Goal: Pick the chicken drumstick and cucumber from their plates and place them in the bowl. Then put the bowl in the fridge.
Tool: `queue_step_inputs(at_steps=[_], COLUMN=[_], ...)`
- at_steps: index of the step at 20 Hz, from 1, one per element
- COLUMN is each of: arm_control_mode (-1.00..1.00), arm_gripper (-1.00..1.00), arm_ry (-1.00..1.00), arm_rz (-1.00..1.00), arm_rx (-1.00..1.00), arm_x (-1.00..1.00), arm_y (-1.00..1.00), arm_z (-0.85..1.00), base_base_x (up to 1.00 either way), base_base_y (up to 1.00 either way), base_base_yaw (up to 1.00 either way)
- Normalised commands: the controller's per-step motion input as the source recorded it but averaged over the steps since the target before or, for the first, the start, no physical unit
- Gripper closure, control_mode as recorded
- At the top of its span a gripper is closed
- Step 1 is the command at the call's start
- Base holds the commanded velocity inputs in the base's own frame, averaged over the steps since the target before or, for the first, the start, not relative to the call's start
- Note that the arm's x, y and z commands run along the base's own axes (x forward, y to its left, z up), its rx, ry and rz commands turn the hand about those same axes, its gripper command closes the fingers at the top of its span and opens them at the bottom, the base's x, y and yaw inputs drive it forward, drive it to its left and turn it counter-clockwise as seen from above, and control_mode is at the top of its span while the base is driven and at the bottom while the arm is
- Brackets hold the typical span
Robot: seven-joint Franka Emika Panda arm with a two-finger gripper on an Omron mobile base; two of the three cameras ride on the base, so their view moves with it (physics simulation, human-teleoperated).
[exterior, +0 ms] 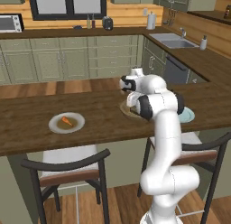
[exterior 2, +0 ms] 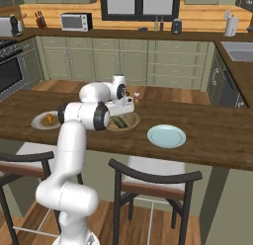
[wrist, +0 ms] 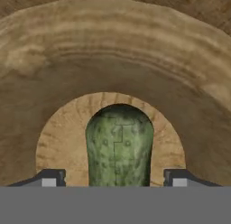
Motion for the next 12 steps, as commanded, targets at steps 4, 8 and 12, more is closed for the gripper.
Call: queue_step_inputs(at_steps=[4, 8, 12], arm_control_mode=[-1.0, -1.0, -1.0], arm_gripper=[-1.0, -1.0, -1.0], arm_ry=[-0.07, -0.22, -0.21], arm_rz=[0.0, 0.0, 0.0], arm_rx=[0.0, 0.0, 0.0], arm_x=[-0.69, -0.92, -1.0], arm_y=[0.09, 0.21, 0.7], arm_z=[0.59, 0.97, 0.83], base_base_x=[0.0, 0.0, 0.0], base_base_y=[0.0, 0.0, 0.0], base_base_yaw=[0.0, 0.0, 0.0])
